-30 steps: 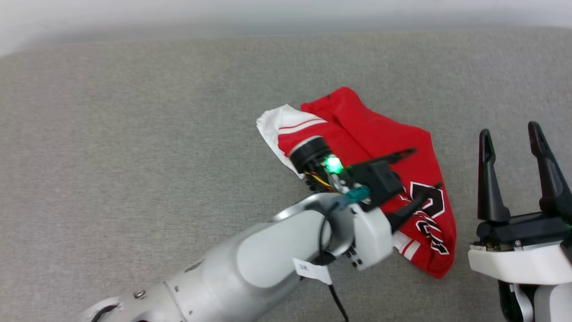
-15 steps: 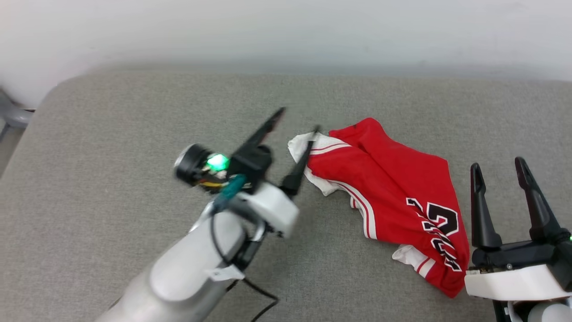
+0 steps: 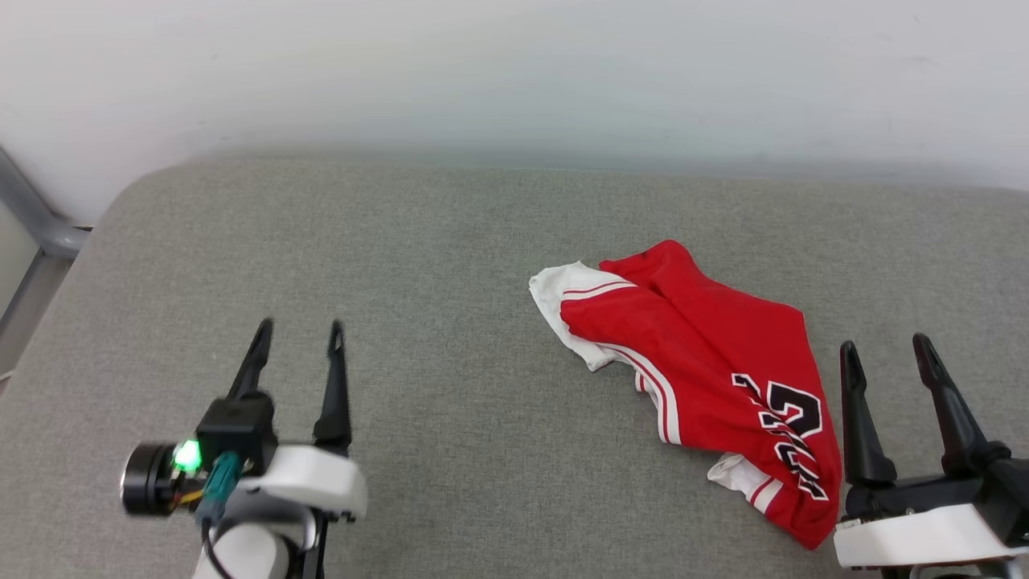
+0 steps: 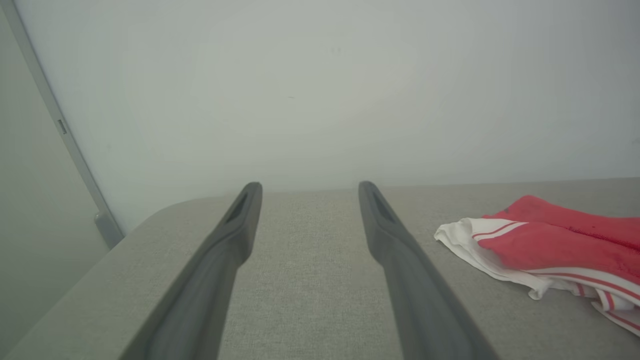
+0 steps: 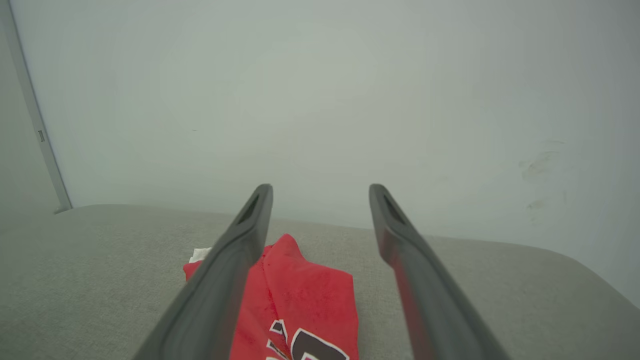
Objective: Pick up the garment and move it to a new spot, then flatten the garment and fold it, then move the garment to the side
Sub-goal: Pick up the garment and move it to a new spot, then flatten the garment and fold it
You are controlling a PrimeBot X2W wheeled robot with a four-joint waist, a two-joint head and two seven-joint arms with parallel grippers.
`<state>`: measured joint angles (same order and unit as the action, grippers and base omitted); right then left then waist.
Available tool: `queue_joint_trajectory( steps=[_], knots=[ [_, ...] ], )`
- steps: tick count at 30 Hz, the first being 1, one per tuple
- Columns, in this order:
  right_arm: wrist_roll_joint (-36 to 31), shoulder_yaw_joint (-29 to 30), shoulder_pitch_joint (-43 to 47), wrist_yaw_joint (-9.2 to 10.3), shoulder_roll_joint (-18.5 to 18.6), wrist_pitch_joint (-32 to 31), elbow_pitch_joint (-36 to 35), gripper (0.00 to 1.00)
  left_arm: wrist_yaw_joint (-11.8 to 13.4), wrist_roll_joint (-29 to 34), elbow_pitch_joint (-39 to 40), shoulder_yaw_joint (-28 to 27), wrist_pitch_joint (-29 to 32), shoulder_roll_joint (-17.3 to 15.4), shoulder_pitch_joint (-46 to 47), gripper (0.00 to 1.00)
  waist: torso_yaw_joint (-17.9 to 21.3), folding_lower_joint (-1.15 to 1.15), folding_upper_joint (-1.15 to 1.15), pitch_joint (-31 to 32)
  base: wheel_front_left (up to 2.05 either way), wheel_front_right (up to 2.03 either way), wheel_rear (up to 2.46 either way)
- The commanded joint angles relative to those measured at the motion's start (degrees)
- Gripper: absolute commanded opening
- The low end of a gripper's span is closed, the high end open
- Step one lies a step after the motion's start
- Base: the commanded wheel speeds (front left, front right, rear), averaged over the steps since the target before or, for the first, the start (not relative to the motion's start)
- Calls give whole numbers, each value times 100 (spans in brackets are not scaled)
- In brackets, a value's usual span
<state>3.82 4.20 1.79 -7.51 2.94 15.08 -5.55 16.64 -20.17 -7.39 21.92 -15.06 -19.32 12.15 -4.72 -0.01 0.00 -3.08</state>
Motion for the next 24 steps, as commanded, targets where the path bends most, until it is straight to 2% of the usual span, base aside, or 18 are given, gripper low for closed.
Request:
queue_joint_trajectory(
  steps=[1, 10, 17, 24],
  knots=[
    [61, 35, 97, 4, -11, 14, 69, 100, -67, 109, 98, -206, -15, 101, -267, 100, 11, 1, 0, 34, 0, 0, 0],
    [344, 65, 383, 4, -11, 14, 330, 100, -573, 742, 320, -1017, -16, 647, -1224, 100, 62, 1, 0, 214, 0, 0, 0],
    [427, 36, 559, 4, -11, 14, 409, 100, -955, 1076, 218, -1440, -16, 1039, -1480, 100, 85, 1, 0, 282, 0, 0, 0],
    [476, 6, 616, 4, -11, 14, 447, 100, -1220, 1356, 154, -1670, -17, 1256, -1578, 100, 110, 1, 0, 299, 0, 0, 0]
  ],
)
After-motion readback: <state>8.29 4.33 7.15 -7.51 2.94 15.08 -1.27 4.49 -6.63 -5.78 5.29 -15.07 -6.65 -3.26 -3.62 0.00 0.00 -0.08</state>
